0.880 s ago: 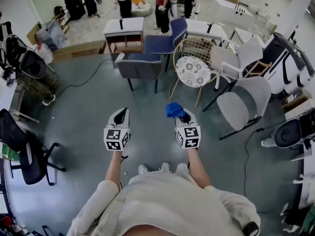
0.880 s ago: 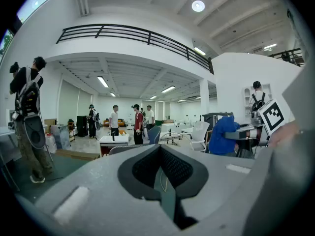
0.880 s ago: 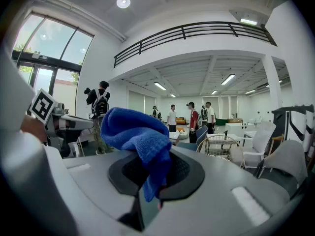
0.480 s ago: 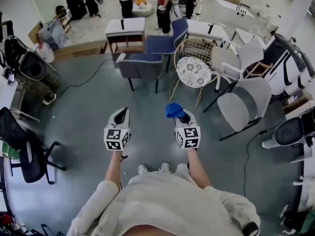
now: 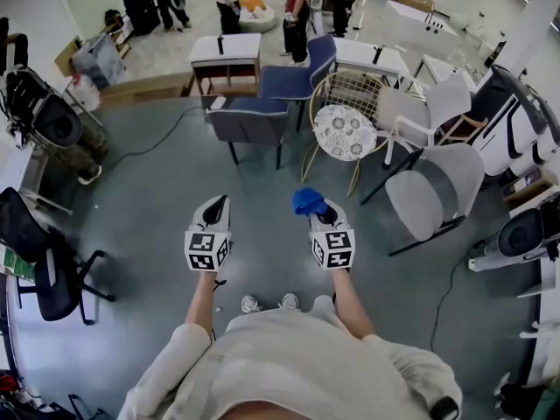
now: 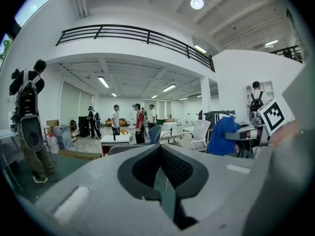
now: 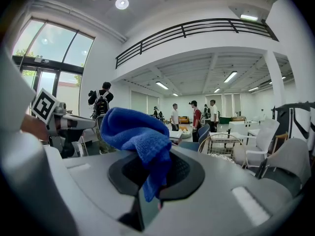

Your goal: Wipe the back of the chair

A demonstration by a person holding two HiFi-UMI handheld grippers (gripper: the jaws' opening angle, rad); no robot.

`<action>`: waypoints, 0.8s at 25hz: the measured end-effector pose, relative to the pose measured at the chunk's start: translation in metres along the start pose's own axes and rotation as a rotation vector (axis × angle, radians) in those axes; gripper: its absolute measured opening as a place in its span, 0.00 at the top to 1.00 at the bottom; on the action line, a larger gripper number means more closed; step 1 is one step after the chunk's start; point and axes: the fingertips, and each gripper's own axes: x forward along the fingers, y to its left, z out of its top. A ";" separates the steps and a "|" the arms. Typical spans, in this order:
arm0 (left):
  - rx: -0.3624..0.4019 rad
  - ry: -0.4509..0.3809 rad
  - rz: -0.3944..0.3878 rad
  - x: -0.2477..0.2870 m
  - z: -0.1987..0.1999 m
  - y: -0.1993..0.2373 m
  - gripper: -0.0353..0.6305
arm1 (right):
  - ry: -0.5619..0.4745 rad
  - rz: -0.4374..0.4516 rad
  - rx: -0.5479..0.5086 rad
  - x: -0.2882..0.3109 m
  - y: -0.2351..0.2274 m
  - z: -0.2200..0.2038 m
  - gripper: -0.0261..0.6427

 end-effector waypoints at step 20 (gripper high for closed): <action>-0.026 0.027 0.003 0.054 -0.015 -0.031 0.95 | 0.025 0.031 0.010 0.024 -0.047 -0.016 0.89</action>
